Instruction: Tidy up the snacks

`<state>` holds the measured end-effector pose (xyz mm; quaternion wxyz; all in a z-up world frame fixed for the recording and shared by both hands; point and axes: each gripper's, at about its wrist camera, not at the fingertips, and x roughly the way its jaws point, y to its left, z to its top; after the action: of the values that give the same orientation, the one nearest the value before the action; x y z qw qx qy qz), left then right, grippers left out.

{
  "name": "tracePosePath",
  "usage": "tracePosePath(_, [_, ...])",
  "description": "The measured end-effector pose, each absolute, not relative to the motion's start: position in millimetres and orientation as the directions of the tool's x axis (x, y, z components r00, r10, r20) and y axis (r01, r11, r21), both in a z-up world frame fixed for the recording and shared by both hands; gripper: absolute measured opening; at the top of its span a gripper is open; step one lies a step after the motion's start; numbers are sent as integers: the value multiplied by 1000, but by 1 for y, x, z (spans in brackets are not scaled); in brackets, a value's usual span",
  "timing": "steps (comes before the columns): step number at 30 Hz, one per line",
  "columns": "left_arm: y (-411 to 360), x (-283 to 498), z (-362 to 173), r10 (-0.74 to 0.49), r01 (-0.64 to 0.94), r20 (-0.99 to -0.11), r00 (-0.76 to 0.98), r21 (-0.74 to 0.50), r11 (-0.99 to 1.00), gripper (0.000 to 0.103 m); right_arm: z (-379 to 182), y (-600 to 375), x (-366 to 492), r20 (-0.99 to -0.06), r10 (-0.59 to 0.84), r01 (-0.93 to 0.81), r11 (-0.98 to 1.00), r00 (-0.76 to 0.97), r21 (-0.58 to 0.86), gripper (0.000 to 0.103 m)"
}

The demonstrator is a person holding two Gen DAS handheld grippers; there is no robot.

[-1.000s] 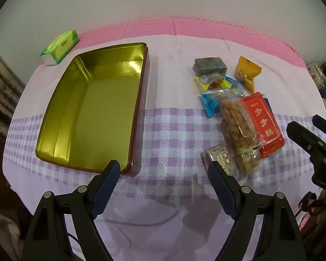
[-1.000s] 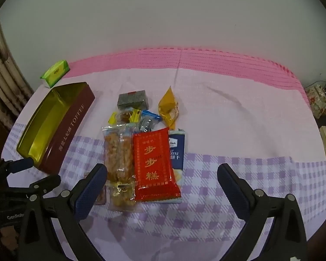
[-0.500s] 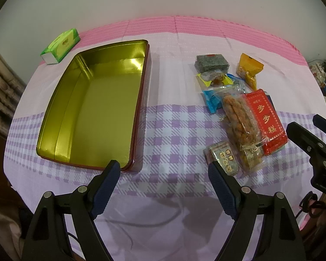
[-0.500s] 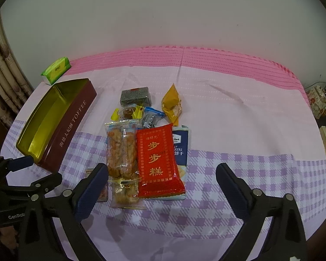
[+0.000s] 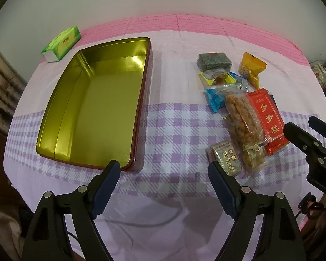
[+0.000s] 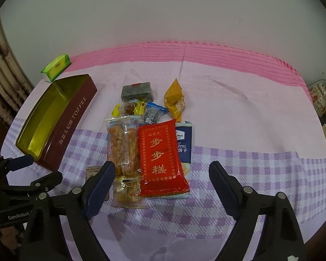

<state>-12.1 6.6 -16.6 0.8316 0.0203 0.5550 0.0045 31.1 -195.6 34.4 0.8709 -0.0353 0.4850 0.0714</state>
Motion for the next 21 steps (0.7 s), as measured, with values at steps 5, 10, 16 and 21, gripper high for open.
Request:
tracePosePath(5, [8,-13,-18,29,12,-924,381,37,999,83,32,-195,32,-855,95,-162,987,511,12,80])
tracePosePath(10, [9,-14,-18,29,9,-924,381,35,999,83,32,-195,32,-856,96,-161,987,508,15,75])
tracePosePath(16, [9,-14,-18,29,8,-924,380,34,999,83,31,-195,31,-857,97,-164,986,506,15,74])
tracePosePath(21, [12,-15,-17,28,-1,-924,380,30,1000,83,30,-193,31,-861,97,-170,985,499,12,70])
